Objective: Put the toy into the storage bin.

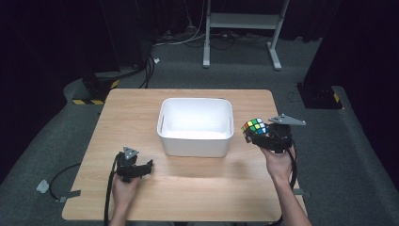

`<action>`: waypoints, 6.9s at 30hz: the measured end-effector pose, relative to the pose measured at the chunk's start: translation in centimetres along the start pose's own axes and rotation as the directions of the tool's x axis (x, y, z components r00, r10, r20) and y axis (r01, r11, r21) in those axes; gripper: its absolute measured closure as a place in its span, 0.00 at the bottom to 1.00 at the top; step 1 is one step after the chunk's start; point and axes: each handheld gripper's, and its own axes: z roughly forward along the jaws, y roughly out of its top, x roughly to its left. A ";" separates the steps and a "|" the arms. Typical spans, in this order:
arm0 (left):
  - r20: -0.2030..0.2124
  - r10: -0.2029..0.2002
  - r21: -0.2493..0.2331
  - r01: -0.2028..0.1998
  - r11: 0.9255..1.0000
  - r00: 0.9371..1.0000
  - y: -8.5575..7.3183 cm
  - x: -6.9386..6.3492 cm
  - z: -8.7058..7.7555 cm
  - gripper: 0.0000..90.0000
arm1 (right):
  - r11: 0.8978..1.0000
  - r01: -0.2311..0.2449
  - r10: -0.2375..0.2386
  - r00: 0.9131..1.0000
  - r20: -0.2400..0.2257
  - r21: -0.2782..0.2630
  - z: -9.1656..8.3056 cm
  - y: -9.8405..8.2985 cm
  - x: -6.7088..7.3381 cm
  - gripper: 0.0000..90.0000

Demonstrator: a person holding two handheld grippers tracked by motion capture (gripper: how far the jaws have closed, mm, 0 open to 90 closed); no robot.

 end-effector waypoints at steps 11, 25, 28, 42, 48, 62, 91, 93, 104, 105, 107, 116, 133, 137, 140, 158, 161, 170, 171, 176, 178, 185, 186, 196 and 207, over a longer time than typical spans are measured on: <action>0.000 0.000 0.000 0.000 1.000 1.000 0.0 0.0 0.0 0.18 | 1.000 0.027 -0.028 0.999 -0.035 -0.007 -0.8 1.4 0.6 0.38; 0.000 0.001 0.000 -0.001 1.000 1.000 0.0 0.0 0.0 0.18 | 0.999 0.038 -0.039 0.995 -0.089 -0.015 -1.5 3.3 1.3 0.38; 0.000 0.000 0.000 0.000 1.000 1.000 0.0 0.0 0.0 0.18 | 0.999 0.043 -0.045 0.994 -0.101 -0.021 -1.3 3.9 1.6 0.38; 0.000 -0.001 -0.001 0.001 1.000 1.000 0.0 0.0 0.0 0.18 | 0.994 0.106 -0.109 0.984 -0.138 -0.029 0.6 7.2 4.7 0.38; 0.000 0.001 0.001 -0.001 1.000 1.000 0.0 0.0 0.0 0.18 | 0.992 0.122 -0.124 0.980 -0.153 -0.022 1.6 8.2 5.9 0.38; 0.000 -0.001 0.000 0.001 1.000 1.000 0.0 0.0 0.0 0.18 | 0.987 0.161 -0.157 0.968 -0.199 0.005 4.4 10.4 8.9 0.38; 0.000 0.001 0.000 -0.001 1.000 1.000 0.0 0.0 0.0 0.18 | 0.973 0.206 -0.179 0.956 -0.231 0.101 10.7 11.6 13.0 0.38; 0.000 0.001 0.000 -0.001 1.000 1.000 0.0 0.0 0.0 0.18 | 0.972 0.207 -0.178 0.956 -0.232 0.108 11.1 11.5 13.2 0.38; 0.000 0.001 0.001 -0.001 1.000 1.000 0.0 0.0 0.0 0.18 | 0.967 0.215 -0.180 0.957 -0.228 0.140 12.3 10.9 13.8 0.38; 0.001 0.000 0.000 0.000 1.000 1.000 0.0 0.0 0.0 0.18 | 0.966 0.214 -0.178 0.957 -0.227 0.144 12.4 10.9 13.8 0.38; 0.001 0.000 0.000 0.000 1.000 1.000 0.0 0.0 0.0 0.18 | 0.966 0.213 -0.177 0.958 -0.225 0.149 12.6 10.8 13.7 0.38; 0.000 0.002 0.001 -0.002 1.000 1.000 0.0 0.0 0.0 0.18 | 0.965 0.207 -0.168 0.960 -0.224 0.163 13.1 10.5 13.5 0.38; 0.002 -0.001 -0.001 0.001 1.000 1.000 0.0 0.0 0.0 0.18 | 0.960 0.213 -0.169 0.958 -0.231 0.181 13.6 9.8 13.9 0.38; 0.004 -0.002 -0.001 0.002 1.000 1.000 0.0 0.1 0.0 0.18 | 0.959 0.216 -0.170 0.956 -0.238 0.182 13.6 9.7 14.2 0.38; 0.005 -0.002 -0.001 0.002 1.000 1.000 0.0 0.1 0.0 0.18 | 0.959 0.217 -0.170 0.956 -0.241 0.181 13.7 9.6 14.4 0.38; 0.003 0.000 -0.001 0.000 1.000 1.000 0.0 0.0 0.0 0.18 | 0.956 0.236 -0.186 0.946 -0.265 0.172 13.4 9.1 15.5 0.38; 0.003 0.000 -0.001 0.000 1.000 1.000 0.0 0.0 0.0 0.18 | 0.955 0.242 -0.191 0.943 -0.272 0.170 13.4 9.0 15.7 0.38; 0.003 0.000 -0.001 0.000 1.000 1.000 0.0 0.0 0.0 0.18 | 0.953 0.255 -0.200 0.934 -0.294 0.163 13.1 8.8 16.3 0.38; 0.003 0.000 -0.001 0.000 1.000 1.000 0.0 0.0 0.0 0.18 | 0.953 0.257 -0.202 0.933 -0.298 0.159 13.0 8.8 16.3 0.38; 0.003 -0.001 -0.001 0.001 1.000 1.000 0.0 0.0 0.0 0.18 | 0.954 0.250 -0.192 0.933 -0.304 0.164 12.7 8.4 16.6 0.38; 0.002 -0.001 -0.001 0.001 1.000 1.000 0.0 0.0 0.0 0.18 | 0.953 0.253 -0.194 0.932 -0.305 0.166 12.6 8.2 16.7 0.38; 0.001 0.001 0.000 -0.001 1.000 1.000 0.0 0.0 0.0 0.18 | 0.953 0.258 -0.201 0.931 -0.305 0.158 12.2 7.6 16.8 0.38; 0.001 0.001 0.000 -0.001 1.000 1.000 0.0 0.0 0.0 0.18 | 0.953 0.258 -0.201 0.931 -0.305 0.158 12.2 7.6 16.8 0.38; 0.001 0.002 0.001 -0.002 1.000 1.000 0.0 0.0 0.0 0.18 | 0.953 0.257 -0.199 0.930 -0.308 0.159 11.9 6.9 17.2 0.38; 0.001 0.001 0.000 -0.001 1.000 1.000 0.0 0.0 0.0 0.18 | 0.952 0.262 -0.201 0.926 -0.321 0.160 12.3 6.8 18.0 0.38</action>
